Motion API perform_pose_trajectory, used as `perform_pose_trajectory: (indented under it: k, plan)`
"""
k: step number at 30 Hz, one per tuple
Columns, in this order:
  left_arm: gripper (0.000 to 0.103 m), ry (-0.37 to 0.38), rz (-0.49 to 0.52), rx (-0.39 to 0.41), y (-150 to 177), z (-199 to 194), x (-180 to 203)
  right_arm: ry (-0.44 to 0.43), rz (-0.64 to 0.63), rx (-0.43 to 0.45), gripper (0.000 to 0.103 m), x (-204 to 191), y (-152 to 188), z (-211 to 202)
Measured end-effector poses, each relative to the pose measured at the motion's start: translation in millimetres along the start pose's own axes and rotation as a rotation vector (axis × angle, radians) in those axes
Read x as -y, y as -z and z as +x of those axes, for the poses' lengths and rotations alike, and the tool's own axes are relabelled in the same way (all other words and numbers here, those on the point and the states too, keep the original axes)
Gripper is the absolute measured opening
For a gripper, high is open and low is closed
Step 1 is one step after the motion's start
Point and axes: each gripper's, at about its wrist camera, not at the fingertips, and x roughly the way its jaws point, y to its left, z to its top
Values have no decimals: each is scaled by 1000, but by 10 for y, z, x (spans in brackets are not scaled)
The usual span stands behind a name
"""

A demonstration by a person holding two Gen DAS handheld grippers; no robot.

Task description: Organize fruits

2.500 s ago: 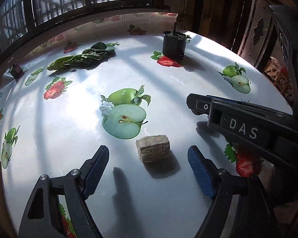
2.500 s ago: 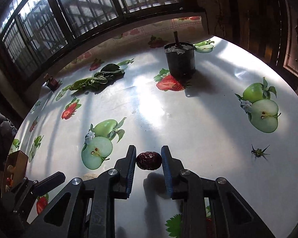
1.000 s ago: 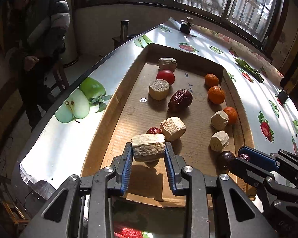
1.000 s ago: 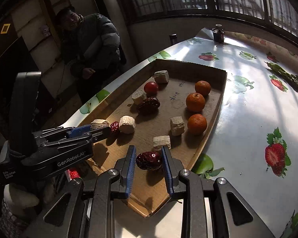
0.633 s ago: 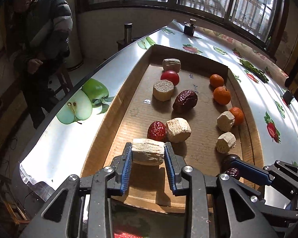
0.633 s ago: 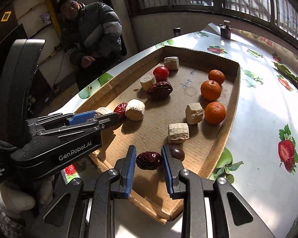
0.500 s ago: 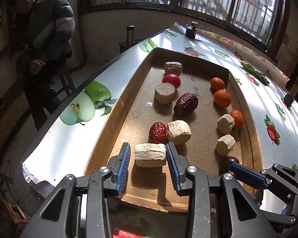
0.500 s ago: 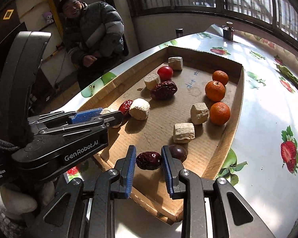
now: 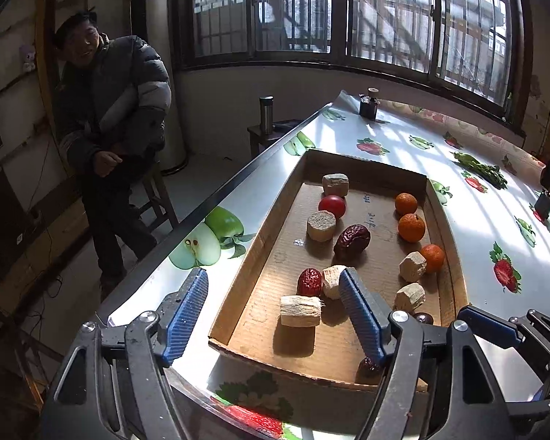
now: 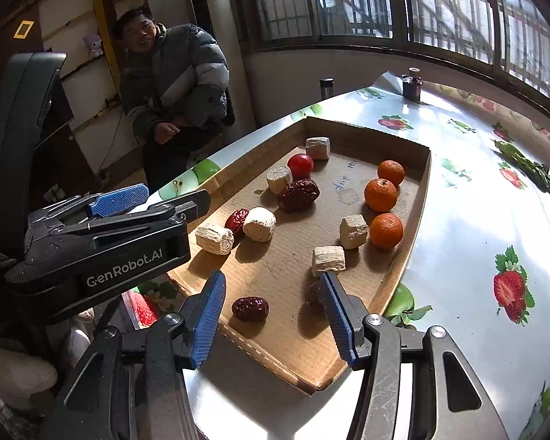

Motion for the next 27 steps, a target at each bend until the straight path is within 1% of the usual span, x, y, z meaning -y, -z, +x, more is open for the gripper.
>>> perform_pose_trajectory:
  k: [2, 6, 8, 12, 17, 24, 27]
  plan:
    - [76, -23, 6, 30, -4, -85, 17, 4, 22, 15, 63, 40, 27, -79]
    - [81, -54, 11, 97, -6, -280, 51, 15, 57, 34, 64, 105, 80, -199]
    - [83, -63, 9, 125, -5, -369, 71, 22, 71, 43, 64, 129, 104, -255]
    - [85, -72, 11, 173, -6, -528, 115, 36, 85, 62, 65, 141, 133, -354]
    - [87, -79, 20, 212, 10, -668, 184, 48, 85, 90, 67, 124, 173, -483]
    - [88, -84, 23, 251, 28, -818, 233, 74, 69, 129, 72, 71, 215, -619]
    - [93, -91, 21, 272, 42, -875, 262, 86, 67, 141, 73, 59, 232, -663]
